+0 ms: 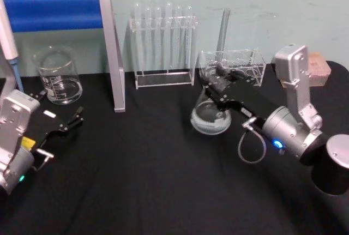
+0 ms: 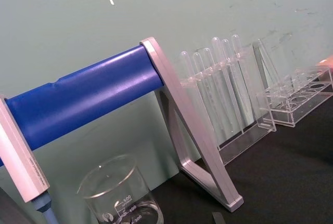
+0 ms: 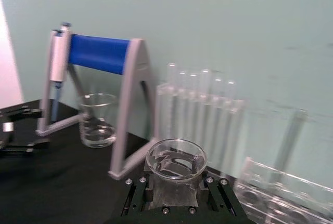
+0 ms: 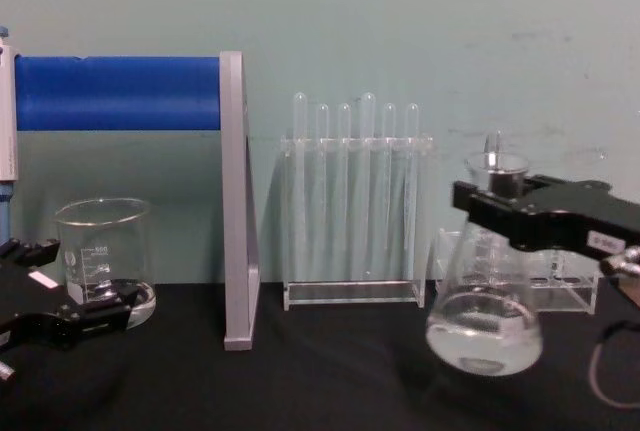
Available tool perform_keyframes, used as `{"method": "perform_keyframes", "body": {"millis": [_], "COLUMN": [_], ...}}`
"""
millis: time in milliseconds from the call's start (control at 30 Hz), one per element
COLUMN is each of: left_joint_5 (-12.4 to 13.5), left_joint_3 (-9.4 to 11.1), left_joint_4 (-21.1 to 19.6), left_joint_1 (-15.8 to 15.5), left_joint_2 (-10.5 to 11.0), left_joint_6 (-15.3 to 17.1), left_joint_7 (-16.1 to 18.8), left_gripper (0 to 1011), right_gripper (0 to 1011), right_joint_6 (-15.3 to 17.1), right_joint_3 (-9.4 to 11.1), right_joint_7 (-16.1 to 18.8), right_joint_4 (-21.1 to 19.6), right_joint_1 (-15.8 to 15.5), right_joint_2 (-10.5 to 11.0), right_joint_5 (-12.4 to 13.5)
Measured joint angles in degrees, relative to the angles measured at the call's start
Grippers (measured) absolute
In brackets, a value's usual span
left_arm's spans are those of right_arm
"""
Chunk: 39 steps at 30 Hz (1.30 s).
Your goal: Grasp the erlenmeyer flask with one hand, shake it three times, then place it back.
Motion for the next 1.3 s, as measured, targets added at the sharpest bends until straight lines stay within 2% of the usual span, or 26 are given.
{"method": "perform_keyframes", "body": {"millis": [200, 400, 733, 1033, 1300], "left_joint_5": [0.00, 0.00, 0.00, 0.00, 0.01], "left_joint_3": [0.00, 0.00, 0.00, 0.00, 0.00], "left_joint_4": [0.00, 0.00, 0.00, 0.00, 0.00], "left_joint_1": [0.00, 0.00, 0.00, 0.00, 0.00], "left_joint_2": [0.00, 0.00, 0.00, 0.00, 0.00], "left_joint_6": [0.00, 0.00, 0.00, 0.00, 0.00], "left_joint_7": [0.00, 0.00, 0.00, 0.00, 0.00], "left_gripper": [1001, 1001, 1001, 1001, 1001], "right_gripper": [449, 449, 449, 449, 449], "right_joint_6": [-0.06, -0.06, 0.52, 1.30, 1.82], "right_joint_3": [2.84, 4.66, 5.27, 2.24, -1.87], "right_joint_7": [-1.69, -2.55, -1.40, 2.37, 5.31], "right_joint_4": [0.61, 1.12, 1.25, -0.24, -1.70], "right_joint_1": [-0.55, -0.76, -0.97, -1.19, -1.42], "right_joint_2": [-0.19, -0.53, -1.65, -3.20, -4.07], "right_joint_5": [-0.69, -1.49, -2.20, -2.00, -1.52]}}
